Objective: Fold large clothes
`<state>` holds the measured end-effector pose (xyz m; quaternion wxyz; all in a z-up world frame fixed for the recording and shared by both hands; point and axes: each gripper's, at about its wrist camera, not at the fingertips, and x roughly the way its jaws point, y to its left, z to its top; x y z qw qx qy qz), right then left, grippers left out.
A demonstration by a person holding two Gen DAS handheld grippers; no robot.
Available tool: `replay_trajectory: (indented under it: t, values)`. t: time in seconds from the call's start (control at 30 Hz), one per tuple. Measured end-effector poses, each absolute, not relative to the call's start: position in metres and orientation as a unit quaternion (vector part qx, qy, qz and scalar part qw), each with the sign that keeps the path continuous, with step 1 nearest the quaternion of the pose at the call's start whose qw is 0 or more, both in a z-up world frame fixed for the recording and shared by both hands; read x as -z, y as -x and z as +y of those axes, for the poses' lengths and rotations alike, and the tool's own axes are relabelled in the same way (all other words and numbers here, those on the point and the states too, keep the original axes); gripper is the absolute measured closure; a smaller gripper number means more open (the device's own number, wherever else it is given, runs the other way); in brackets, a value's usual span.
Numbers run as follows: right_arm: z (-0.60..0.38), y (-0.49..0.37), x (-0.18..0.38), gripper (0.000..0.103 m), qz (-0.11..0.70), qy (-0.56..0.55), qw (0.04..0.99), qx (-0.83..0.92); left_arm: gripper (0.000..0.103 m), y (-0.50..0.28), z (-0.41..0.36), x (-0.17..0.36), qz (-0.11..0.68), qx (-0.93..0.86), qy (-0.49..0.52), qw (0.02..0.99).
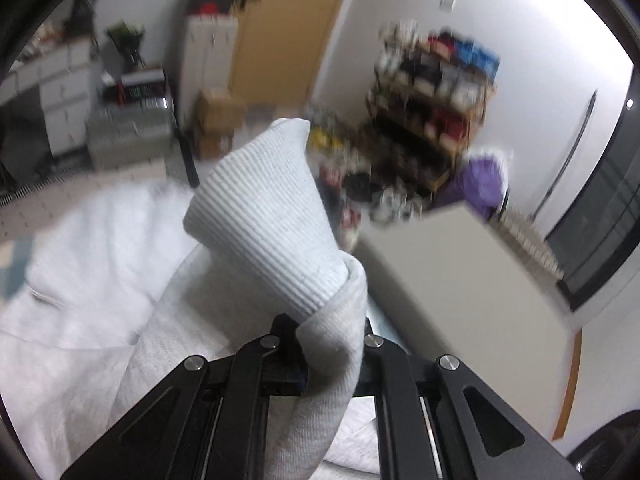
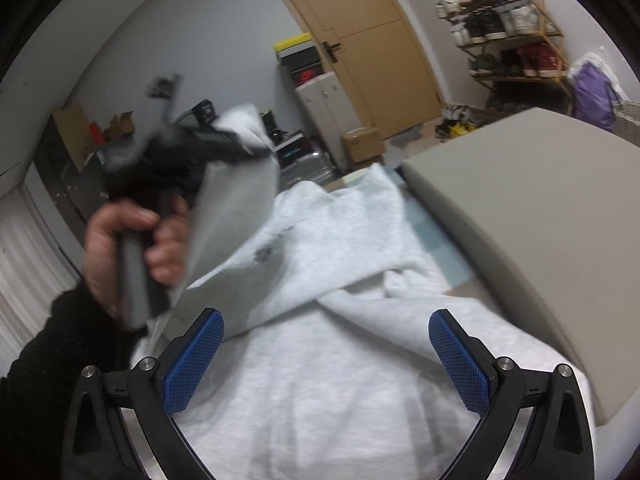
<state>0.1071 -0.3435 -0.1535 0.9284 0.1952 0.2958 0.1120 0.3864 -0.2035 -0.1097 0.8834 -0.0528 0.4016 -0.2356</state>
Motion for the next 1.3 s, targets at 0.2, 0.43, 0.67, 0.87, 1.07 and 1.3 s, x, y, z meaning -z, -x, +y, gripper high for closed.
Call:
replay_trajectory:
  t: [0.2,0.43,0.67,0.87,1.07,1.3]
  values:
    - [-0.356,-0.113,0.170,0.000,0.316,-0.214,0.919,-0.099,0.065,-0.372,-0.215,0.132,0.517,0.348,0.082,0.778]
    - [-0.349,-0.116,0.163,0.000,0.322,-0.203,0.918,-0.108,0.030,-0.281,-0.131,0.066,0.455,0.397,0.061,0.795]
    - [-0.312,-0.152,0.139,0.000,0.329,-0.157,0.922,-0.134,0.027,-0.260,-0.019,0.104,0.456,0.182,0.039,0.870]
    - [-0.233,-0.212,0.139,0.002,0.362,-0.056,0.920,-0.142,0.028,-0.267,0.018,0.154,0.469,0.163,0.108,0.861]
    - [-0.204,-0.291,0.212,0.025,0.490,0.032,0.867,-0.077,0.028,-0.258,0.002,0.156,0.415,0.166,0.080,0.891]
    - [-0.187,-0.292,0.191,0.042,0.486,0.052,0.868,-0.088,0.027,-0.264,0.028,0.166,0.403,0.185,0.125,0.887]
